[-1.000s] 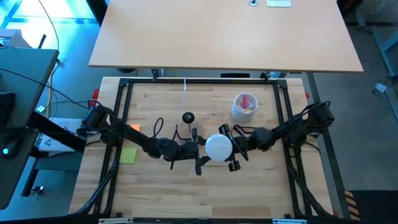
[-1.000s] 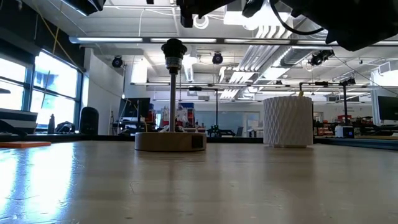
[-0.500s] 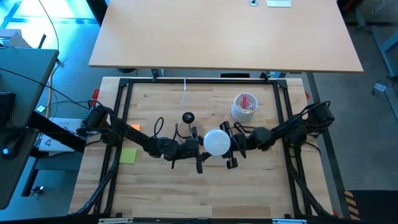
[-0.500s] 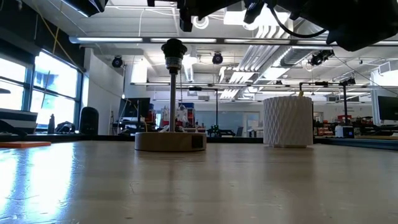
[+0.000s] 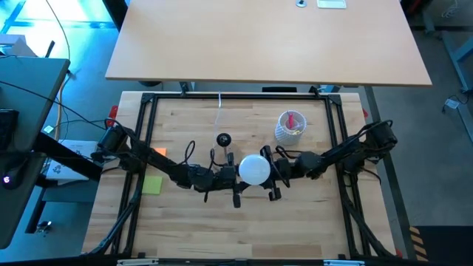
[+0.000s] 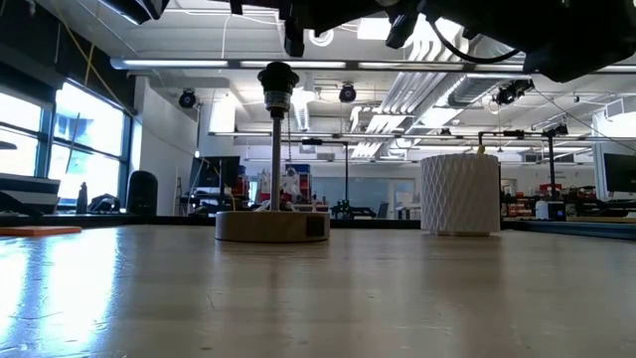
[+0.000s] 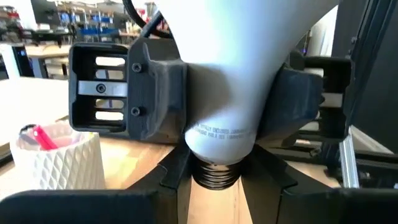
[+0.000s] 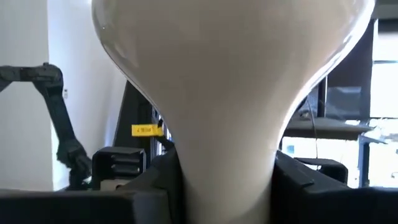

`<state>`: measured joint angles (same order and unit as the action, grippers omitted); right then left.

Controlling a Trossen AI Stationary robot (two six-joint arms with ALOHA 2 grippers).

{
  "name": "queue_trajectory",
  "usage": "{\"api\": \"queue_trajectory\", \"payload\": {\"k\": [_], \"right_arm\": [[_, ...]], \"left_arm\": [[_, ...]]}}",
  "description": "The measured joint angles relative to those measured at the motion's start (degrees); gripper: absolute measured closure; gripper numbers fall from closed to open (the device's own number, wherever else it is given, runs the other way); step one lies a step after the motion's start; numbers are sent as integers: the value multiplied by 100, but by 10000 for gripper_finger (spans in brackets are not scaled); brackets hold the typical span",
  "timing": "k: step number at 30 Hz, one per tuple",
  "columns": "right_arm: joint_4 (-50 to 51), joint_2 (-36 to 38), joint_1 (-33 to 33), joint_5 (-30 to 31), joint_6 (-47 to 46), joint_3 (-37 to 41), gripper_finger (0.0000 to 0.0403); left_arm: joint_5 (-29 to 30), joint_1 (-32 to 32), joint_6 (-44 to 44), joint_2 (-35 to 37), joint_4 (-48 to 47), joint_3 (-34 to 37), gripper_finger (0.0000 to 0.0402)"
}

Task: Screw lightbulb
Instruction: Insert the lightbulb into the lamp

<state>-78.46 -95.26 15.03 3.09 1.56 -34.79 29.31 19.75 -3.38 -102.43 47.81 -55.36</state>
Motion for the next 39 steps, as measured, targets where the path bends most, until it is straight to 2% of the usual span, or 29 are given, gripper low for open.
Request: {"api": "queue_trajectory", "payload": {"k": [4,11,15,20,26,31,39], "right_arm": [[401,28,0,-9,-129,0,238],[1818,511,-2,101,-112,0,248],[2729,929,4,173,-173,-1,253],[3572,1443,114,595,-201,-31,253],[3821,1631,140,474,-143,-23,252],[4045,1657,138,411,-118,12,232],[4027,1661,165,439,-112,20,223]], "left_arm": [[265,87,-198,32,-476,-10,303],[447,143,-641,216,-1460,-13,303],[462,160,-778,216,-1601,-14,304],[398,141,-798,213,-1427,-34,307],[370,147,-690,208,-1294,-27,307],[424,176,-762,212,-1383,12,307],[442,176,-830,221,-1460,18,307]]}}
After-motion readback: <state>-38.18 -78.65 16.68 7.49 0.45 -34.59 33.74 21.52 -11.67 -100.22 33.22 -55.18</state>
